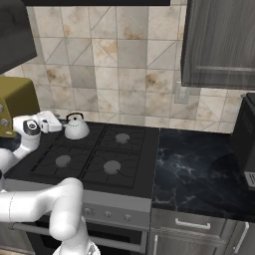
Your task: Pick the kettle from the cabinet and place it on a stove burner. Then pick the pot from the counter and place it on another stove burner. Finally, turn both burners on.
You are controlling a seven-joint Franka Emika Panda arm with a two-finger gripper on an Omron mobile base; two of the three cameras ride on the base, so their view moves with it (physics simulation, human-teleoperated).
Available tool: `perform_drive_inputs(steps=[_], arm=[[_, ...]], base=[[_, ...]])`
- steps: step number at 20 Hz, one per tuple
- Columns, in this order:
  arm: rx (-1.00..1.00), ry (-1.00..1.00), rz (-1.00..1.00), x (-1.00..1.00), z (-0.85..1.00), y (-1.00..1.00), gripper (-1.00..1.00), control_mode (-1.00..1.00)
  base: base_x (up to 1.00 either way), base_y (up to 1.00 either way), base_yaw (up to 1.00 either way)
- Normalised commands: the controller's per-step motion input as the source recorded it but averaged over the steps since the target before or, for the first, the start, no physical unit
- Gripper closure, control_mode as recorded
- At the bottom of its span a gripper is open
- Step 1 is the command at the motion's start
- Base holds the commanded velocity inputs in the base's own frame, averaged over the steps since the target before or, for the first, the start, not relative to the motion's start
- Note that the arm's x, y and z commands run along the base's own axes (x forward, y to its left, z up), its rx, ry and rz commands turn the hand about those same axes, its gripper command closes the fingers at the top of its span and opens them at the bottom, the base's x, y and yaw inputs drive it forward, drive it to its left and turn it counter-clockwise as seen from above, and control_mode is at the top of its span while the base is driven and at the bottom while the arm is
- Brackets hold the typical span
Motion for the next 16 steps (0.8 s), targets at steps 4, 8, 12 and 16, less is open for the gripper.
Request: perform_drive_inputs(steps=[4,8,12,16], arm=[[0.01,0.05,-0.02,-0.27,0.00,0.01,-1.00,-1.00],[0.05,0.03,-0.04,-0.41,0.00,0.00,-1.00,-1.00],[0.09,0.02,-0.08,-0.53,0.05,-0.01,-1.00,-1.00],[0.09,0.00,-0.05,-0.46,0.09,-0.10,-1.00,-1.00]], base=[[0.00,0.00,0.00],[0.00,0.00,0.00],[0.00,0.00,0.00],[0.00,0.00,0.00]])
